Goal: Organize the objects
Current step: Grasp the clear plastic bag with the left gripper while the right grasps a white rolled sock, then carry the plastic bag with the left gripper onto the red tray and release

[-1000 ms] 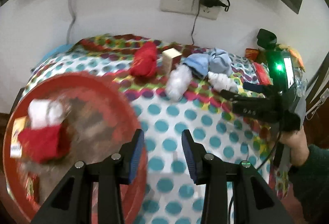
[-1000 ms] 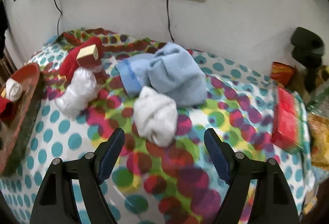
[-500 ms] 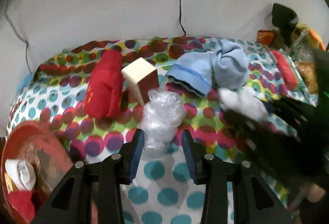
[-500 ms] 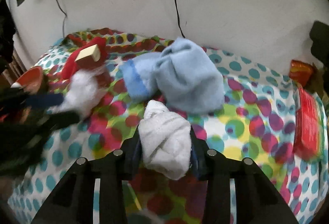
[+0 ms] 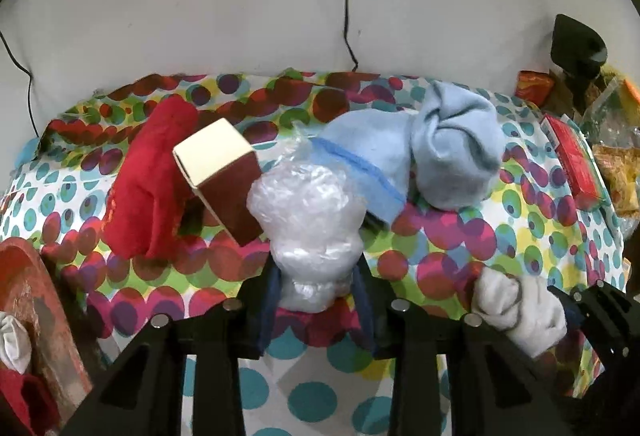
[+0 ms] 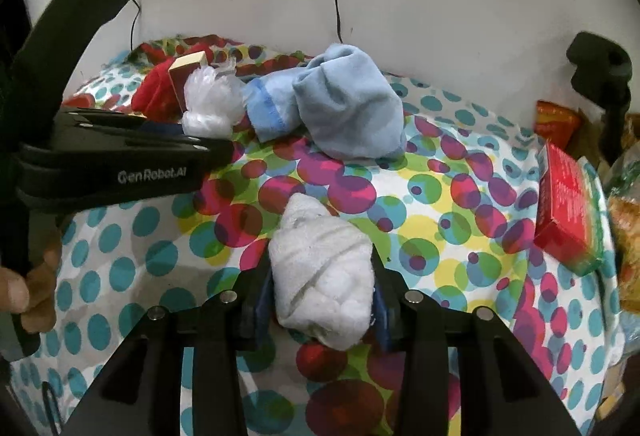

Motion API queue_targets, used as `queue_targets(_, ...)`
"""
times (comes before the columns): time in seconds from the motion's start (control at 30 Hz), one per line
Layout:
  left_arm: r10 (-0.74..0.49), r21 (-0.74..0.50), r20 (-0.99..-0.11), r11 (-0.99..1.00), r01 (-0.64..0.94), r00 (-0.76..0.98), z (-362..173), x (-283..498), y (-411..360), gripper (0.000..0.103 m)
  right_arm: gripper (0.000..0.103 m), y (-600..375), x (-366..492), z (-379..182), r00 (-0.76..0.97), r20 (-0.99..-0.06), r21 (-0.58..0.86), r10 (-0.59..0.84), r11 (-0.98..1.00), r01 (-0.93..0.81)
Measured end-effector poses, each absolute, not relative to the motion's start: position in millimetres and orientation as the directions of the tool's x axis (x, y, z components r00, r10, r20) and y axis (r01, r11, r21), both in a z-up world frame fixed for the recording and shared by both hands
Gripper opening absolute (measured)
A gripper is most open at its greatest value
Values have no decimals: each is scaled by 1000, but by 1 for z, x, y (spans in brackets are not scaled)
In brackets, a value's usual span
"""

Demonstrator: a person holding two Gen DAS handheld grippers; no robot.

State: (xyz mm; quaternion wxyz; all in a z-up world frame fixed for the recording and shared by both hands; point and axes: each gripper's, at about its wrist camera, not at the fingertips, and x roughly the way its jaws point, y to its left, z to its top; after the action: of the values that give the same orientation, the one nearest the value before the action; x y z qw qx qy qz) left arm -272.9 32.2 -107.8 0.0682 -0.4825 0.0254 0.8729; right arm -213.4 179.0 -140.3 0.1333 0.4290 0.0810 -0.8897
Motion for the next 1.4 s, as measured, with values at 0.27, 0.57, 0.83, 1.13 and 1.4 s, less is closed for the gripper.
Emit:
queue_targets(0.27,107,-29,-842,-988,-153,-529,-109,-241,38,33,39,186,-215,-140,-594,-786,-15,-173,-954,298)
queue_targets(0.57,81,-17,-840,-992,-123,-536,-107,-200,38,33,39,187,-216,-140,-592,-786,-8,-178,-955,298)
queue_targets(0.83,70,-4,-828,-993,-120,-556,-96,-169,41,33,39,187,-216,-140,-592,-786,-8,-178,-955,298)
queue_targets(1.13,86,-43,-827,-995,-90,-556,-90,-143,32,33,39,188,-217,-140,-592,-786,-9,-177,-955,298)
queue_targets(1.4,51,-25,-813,-998,-52,-580,-80,-115,19,33,39,188,-217,-140,-593,-786,-11,-176,-955,298)
